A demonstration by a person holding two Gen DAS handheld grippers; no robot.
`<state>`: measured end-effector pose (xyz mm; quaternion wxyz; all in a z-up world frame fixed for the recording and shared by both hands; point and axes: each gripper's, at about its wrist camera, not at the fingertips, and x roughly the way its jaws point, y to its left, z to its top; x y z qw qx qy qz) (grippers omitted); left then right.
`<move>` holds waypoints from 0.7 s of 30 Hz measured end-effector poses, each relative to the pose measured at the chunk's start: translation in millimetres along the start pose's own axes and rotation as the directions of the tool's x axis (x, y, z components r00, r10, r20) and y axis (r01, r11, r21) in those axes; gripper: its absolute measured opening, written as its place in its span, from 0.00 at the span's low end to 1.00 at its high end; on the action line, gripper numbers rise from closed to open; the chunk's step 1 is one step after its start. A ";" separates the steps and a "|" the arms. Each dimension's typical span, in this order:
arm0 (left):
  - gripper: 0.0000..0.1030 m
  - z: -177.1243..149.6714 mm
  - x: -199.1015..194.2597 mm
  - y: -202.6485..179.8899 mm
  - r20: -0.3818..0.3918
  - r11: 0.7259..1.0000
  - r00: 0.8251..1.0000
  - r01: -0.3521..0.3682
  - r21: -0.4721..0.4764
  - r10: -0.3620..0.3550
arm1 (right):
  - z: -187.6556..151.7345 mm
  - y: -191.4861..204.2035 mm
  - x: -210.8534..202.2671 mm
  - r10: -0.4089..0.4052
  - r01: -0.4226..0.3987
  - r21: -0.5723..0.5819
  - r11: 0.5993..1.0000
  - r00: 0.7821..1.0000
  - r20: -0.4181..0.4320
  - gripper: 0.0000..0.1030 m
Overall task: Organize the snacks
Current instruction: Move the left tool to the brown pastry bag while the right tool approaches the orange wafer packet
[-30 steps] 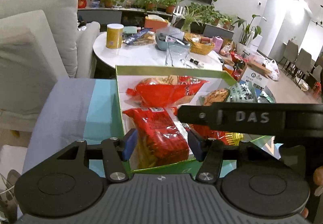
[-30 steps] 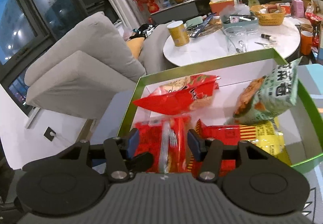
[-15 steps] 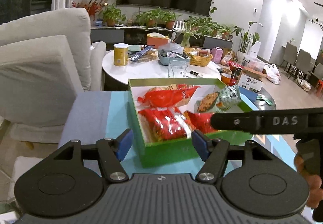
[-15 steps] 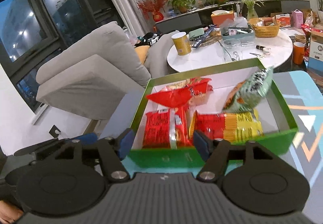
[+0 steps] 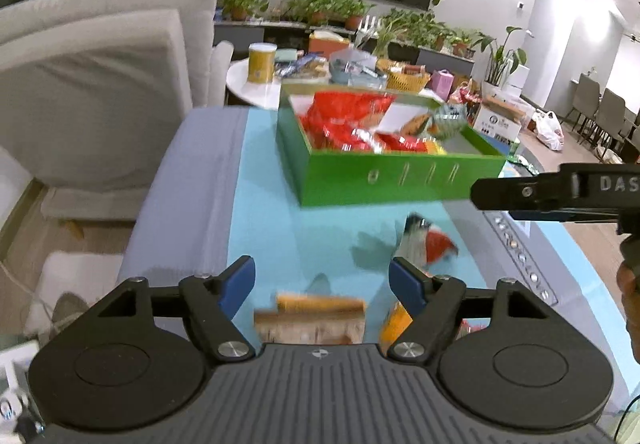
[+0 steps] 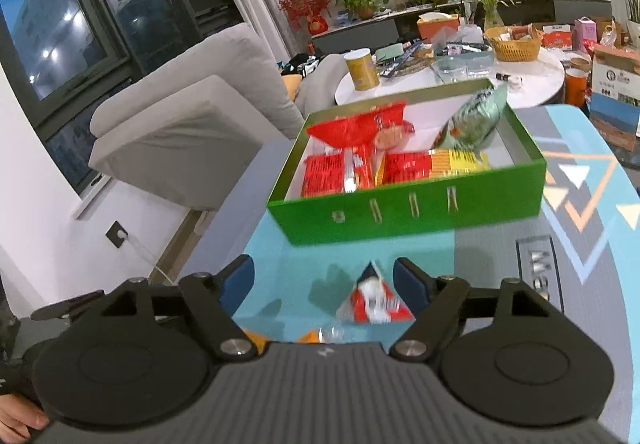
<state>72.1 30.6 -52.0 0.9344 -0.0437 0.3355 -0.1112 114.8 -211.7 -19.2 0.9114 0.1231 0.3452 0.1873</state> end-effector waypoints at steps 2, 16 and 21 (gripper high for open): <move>0.69 -5.9 -1.6 1.3 -0.012 1.000 1.000 -0.005 -0.016 0.005 | -6.3 1.5 -2.4 0.003 -0.003 0.005 1.000 1.000 -0.005 0.52; 0.69 -28.3 -11.0 -9.5 -0.041 0.999 0.999 -0.024 0.026 0.025 | -42.6 6.0 -17.8 -0.023 0.023 -0.005 1.000 1.000 -0.011 0.52; 0.69 -38.8 -4.3 -10.7 -0.083 0.998 0.996 -0.038 0.040 0.041 | -52.1 5.4 -21.8 -0.025 0.025 -0.008 1.000 1.000 -0.014 0.52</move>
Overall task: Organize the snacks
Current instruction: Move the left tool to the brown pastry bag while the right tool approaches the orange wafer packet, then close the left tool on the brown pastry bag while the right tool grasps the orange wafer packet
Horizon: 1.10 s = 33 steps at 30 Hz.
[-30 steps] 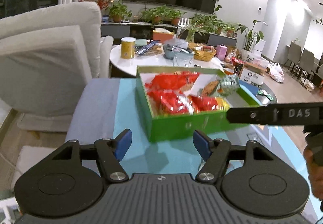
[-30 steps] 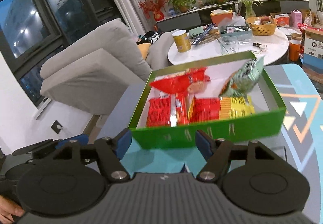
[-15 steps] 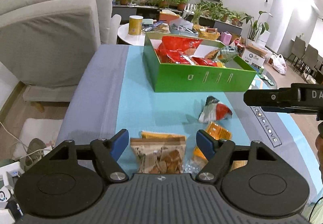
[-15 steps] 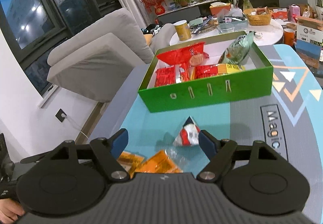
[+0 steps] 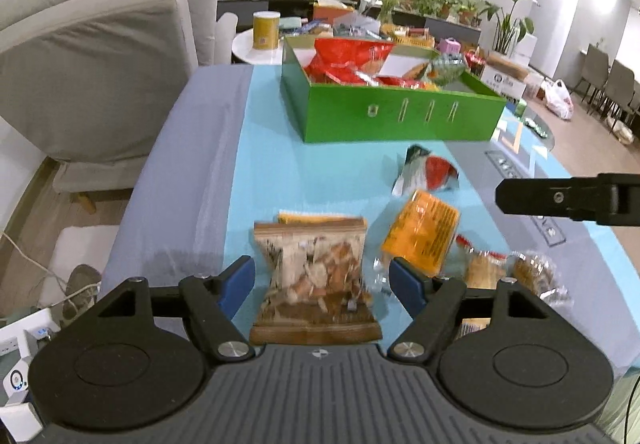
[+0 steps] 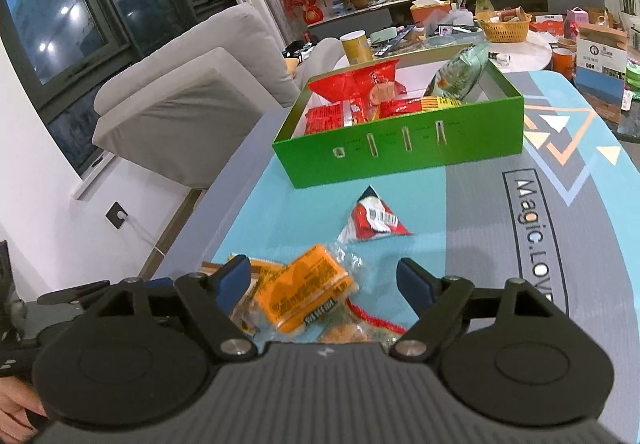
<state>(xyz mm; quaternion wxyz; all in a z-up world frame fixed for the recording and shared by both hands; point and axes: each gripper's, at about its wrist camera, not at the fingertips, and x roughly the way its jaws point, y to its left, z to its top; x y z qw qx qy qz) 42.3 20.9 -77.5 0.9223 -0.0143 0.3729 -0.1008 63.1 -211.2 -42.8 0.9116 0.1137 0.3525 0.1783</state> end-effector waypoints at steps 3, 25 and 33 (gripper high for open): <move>0.69 -4.6 2.9 -0.2 -0.018 1.000 1.000 0.004 -0.001 -0.004 | -6.6 1.0 -0.5 -0.006 0.006 -0.007 1.000 1.000 -0.006 0.52; 0.57 -5.9 22.6 12.2 -0.053 0.999 0.998 0.016 -0.050 -0.019 | -13.6 5.5 16.6 -0.001 0.001 0.007 1.000 0.998 -0.068 0.52; 0.55 -7.5 19.9 21.8 -0.047 0.998 0.999 0.026 -0.057 -0.029 | -10.7 14.4 27.4 0.002 -0.002 0.001 1.000 0.995 -0.099 0.52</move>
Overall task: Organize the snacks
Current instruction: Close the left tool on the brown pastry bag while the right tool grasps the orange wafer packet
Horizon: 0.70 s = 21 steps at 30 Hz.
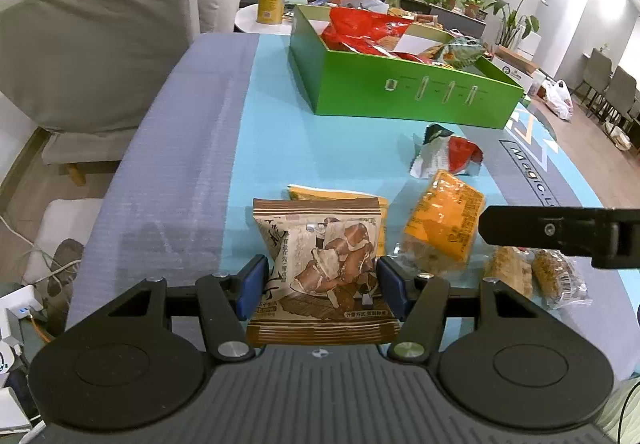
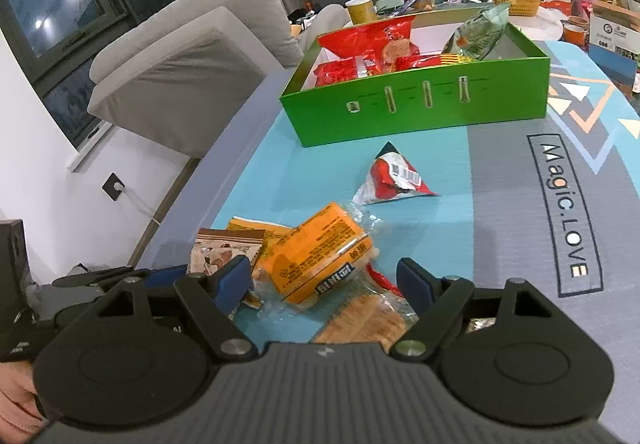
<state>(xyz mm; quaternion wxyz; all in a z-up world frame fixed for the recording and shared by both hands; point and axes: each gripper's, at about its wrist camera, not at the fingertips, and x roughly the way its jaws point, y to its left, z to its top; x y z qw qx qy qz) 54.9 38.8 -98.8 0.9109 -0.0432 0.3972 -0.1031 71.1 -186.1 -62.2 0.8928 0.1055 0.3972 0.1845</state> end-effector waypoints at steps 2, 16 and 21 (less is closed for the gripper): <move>0.55 -0.4 -1.1 2.0 -0.001 1.000 1.000 -0.013 -0.004 0.013 | 1.6 2.2 3.9 0.003 -0.003 0.007 1.000 1.000 -0.013 0.52; 0.63 -3.1 6.3 -0.8 0.001 0.999 1.000 -0.018 0.043 0.018 | 10.4 13.2 33.3 -0.027 0.031 0.039 0.999 0.994 -0.108 0.53; 0.63 -4.8 6.0 -2.1 0.010 0.998 1.000 -0.021 0.055 0.020 | 16.0 18.1 42.1 -0.031 0.037 0.047 0.998 0.992 -0.121 0.53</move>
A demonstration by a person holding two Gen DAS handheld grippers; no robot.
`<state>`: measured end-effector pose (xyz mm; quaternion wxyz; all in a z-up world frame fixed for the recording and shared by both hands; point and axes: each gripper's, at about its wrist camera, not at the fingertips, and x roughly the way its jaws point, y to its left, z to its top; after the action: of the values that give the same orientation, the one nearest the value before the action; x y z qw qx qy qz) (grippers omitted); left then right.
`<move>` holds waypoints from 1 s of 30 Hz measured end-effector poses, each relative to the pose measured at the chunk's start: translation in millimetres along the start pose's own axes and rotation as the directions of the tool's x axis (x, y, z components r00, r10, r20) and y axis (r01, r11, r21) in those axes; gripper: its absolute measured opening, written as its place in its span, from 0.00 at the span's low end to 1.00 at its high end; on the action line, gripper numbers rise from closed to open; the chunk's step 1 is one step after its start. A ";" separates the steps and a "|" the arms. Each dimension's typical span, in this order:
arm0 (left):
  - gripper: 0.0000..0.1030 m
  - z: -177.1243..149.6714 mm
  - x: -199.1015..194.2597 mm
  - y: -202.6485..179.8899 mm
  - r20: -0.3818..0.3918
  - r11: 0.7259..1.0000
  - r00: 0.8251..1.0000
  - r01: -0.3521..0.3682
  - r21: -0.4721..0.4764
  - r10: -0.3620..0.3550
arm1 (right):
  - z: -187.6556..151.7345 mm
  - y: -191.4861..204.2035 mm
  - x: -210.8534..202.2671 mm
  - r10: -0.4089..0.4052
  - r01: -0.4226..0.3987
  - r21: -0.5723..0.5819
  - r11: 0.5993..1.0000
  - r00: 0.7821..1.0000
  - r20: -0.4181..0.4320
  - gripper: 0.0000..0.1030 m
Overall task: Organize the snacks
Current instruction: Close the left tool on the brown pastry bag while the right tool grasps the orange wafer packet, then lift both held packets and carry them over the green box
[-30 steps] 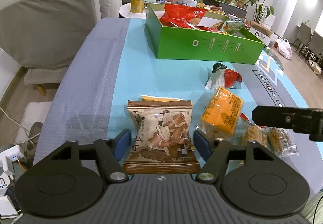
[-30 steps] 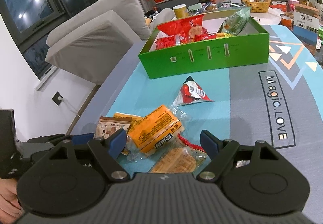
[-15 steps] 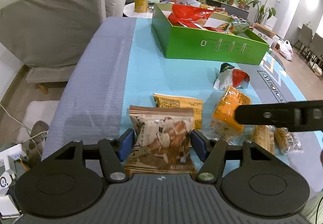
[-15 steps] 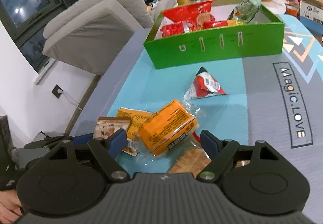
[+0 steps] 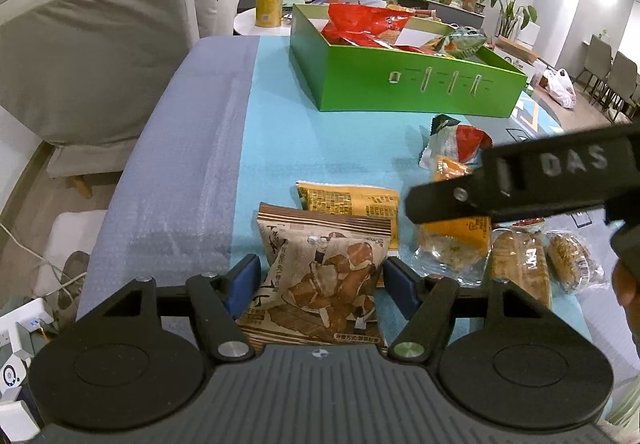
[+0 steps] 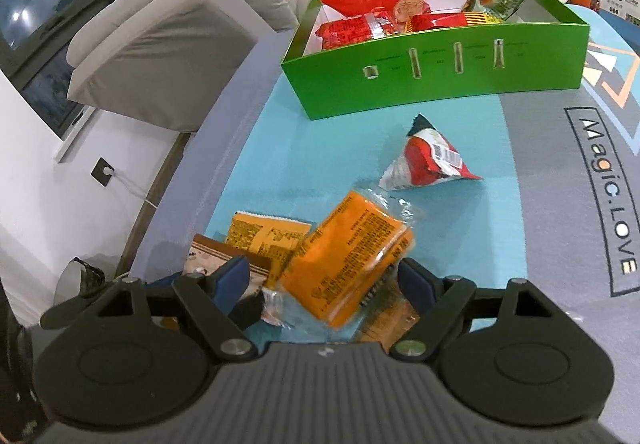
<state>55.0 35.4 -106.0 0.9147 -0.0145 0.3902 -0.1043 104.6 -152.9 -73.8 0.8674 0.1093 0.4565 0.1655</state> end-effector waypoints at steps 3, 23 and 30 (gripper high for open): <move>0.60 -1.1 -0.3 -1.3 0.007 1.000 1.000 -0.005 0.018 0.005 | 3.4 5.6 6.4 -0.028 0.028 -0.017 0.999 1.000 0.005 0.53; 0.53 -1.7 2.3 -9.4 0.012 0.997 0.999 -0.030 0.074 0.029 | -0.5 2.9 0.5 -0.088 0.090 -0.048 0.995 0.995 0.040 0.49; 0.51 4.4 -17.4 -7.7 0.086 0.996 0.995 -0.062 0.068 0.056 | 9.9 3.6 -23.4 -0.055 0.061 -0.048 0.997 0.992 0.111 0.49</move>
<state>45.0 31.2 -89.7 0.9329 0.0251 0.3478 -0.0904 99.8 -159.0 -49.4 0.8981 0.0828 0.4067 0.1456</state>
